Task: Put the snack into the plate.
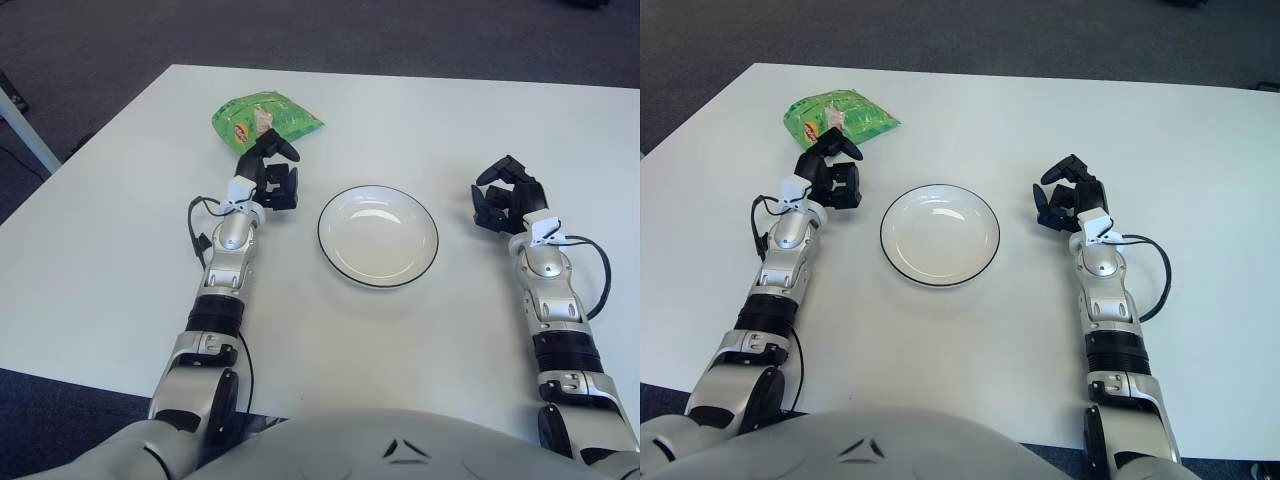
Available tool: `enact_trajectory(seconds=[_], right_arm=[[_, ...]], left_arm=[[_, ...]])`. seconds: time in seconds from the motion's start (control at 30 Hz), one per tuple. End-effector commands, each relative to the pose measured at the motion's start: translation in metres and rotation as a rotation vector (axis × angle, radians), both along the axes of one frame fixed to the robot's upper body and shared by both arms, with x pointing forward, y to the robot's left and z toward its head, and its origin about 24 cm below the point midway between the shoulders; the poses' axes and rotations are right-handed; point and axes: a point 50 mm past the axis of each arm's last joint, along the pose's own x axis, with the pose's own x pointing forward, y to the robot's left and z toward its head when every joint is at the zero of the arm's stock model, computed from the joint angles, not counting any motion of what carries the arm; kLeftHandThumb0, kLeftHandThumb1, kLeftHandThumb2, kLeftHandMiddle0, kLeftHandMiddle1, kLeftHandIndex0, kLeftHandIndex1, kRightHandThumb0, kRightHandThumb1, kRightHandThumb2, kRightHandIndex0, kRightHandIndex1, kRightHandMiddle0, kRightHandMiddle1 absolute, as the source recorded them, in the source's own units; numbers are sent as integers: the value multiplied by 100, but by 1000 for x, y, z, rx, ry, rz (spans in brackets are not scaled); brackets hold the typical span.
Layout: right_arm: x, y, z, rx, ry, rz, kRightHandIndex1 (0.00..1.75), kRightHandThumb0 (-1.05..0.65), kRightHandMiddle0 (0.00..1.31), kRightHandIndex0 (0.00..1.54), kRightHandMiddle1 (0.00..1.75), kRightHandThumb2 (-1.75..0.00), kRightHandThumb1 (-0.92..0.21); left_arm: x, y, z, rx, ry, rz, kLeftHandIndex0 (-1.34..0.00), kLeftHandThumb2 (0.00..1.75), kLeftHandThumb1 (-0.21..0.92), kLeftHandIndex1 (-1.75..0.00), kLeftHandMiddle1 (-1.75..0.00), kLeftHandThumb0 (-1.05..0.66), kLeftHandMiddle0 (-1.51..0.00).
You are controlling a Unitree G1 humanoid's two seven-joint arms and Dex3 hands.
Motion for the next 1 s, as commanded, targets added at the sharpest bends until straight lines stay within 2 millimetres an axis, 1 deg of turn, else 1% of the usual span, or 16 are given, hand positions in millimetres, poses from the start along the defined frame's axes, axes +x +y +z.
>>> enact_trajectory(seconds=[0.0, 0.1, 0.2, 0.4, 0.6, 0.73, 0.83, 0.97], right_arm=[[-22, -3, -50, 39, 222, -31, 175, -40, 40, 98, 175, -96, -60], [-22, -4, -50, 36, 224, -32, 175, -40, 40, 99, 175, -96, -60], [-22, -4, -51, 30, 227, -32, 175, -40, 40, 100, 175, -96, -59], [-23, -4, -52, 28, 231, -29, 175, -40, 40, 100, 175, -96, -60], [-22, -3, -53, 28, 234, -32, 175, -40, 41, 101, 175, -97, -59], [-21, -1, -54, 25, 234, -33, 175, -40, 41, 100, 175, -97, -59], [-21, 0, -54, 20, 236, -33, 175, -40, 41, 100, 175, -97, -59], [-20, 1, -55, 19, 240, -32, 175, -40, 41, 100, 175, -97, -59]], left_arm=[[4, 4, 3, 128, -62, 45, -61, 131, 32, -175, -175, -48, -126], [10, 2, 17, 247, -155, 65, -61, 131, 32, -175, -175, -48, -126], [11, 2, 22, 343, -232, 85, -61, 131, 32, -175, -175, -48, -127], [12, 2, 26, 404, -308, 119, -60, 129, 33, -175, -175, -48, -128], [21, 1, 37, 463, -383, 174, -59, 127, 35, -175, -175, -47, -128], [25, 2, 41, 530, -441, 238, -59, 127, 35, -175, -175, -47, -128], [34, 1, 44, 626, -479, 324, -59, 127, 35, -175, -175, -47, -128], [41, 0, 45, 691, -503, 383, -59, 128, 35, -175, -175, -47, -128]])
